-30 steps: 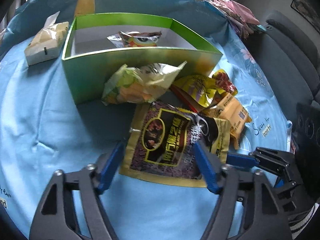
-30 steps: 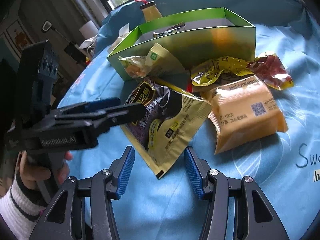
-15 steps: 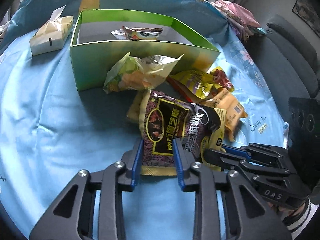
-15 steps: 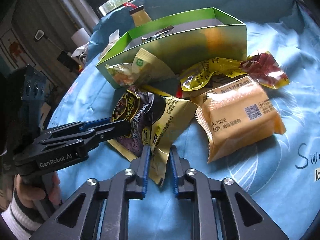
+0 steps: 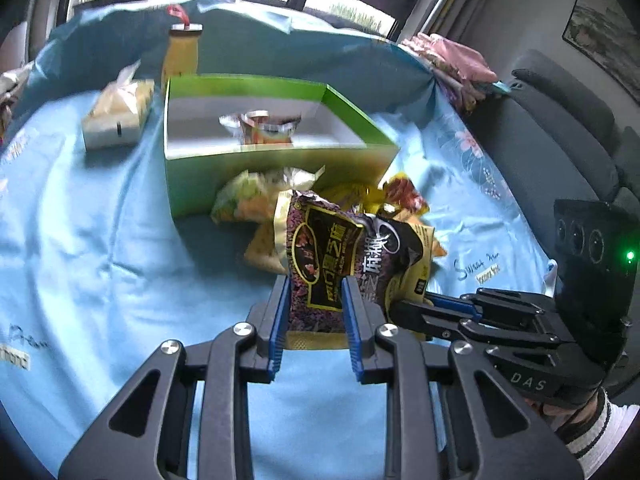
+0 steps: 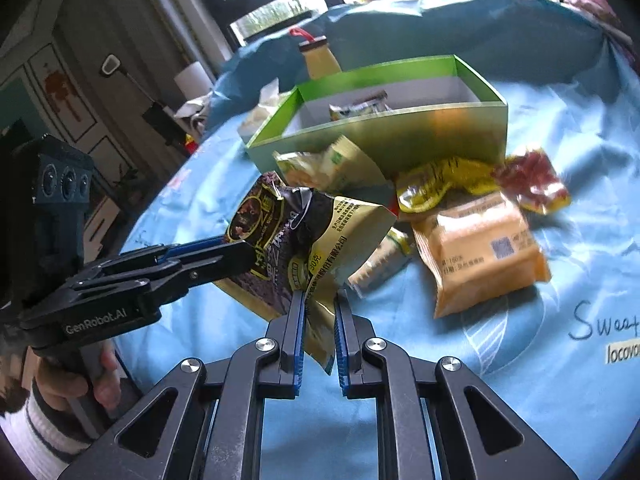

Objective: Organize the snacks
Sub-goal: 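Close the right gripper on the coffee packet and lift it, then lower the coffee packet into the green box and open the right gripper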

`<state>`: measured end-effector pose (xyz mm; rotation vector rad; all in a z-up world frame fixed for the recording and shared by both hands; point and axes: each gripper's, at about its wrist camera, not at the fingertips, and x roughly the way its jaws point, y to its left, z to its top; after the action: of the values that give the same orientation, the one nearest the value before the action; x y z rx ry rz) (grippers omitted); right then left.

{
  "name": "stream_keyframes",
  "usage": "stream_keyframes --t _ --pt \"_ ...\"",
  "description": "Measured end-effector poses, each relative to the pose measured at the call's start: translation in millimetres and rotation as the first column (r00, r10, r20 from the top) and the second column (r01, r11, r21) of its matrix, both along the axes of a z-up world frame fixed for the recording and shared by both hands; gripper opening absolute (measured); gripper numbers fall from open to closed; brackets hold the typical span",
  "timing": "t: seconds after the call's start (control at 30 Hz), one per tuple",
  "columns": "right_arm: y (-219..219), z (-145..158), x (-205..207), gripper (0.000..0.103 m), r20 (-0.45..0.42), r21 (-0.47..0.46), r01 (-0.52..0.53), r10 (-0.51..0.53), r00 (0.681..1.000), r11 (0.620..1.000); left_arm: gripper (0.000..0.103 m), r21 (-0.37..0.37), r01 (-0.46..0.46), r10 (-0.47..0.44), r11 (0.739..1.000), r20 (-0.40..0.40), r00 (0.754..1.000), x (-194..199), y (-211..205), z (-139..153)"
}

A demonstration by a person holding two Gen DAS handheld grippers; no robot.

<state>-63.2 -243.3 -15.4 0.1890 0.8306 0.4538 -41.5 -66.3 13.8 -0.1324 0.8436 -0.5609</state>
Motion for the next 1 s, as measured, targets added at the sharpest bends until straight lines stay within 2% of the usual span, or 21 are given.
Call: stream_keyframes --t 0.43,1.0 --pt "3.5 36.3 31.8 0.015 0.106 -0.001 0.01 -0.009 0.994 1.0 0.024 0.051 -0.043 0.039 0.998 0.074 0.997 40.3 -7.8 25.1" --pt "0.7 63.7 93.9 0.015 0.176 -0.015 0.041 -0.037 0.984 0.999 0.024 0.098 -0.082 0.066 0.992 0.156 0.986 110.6 -20.2 50.7"
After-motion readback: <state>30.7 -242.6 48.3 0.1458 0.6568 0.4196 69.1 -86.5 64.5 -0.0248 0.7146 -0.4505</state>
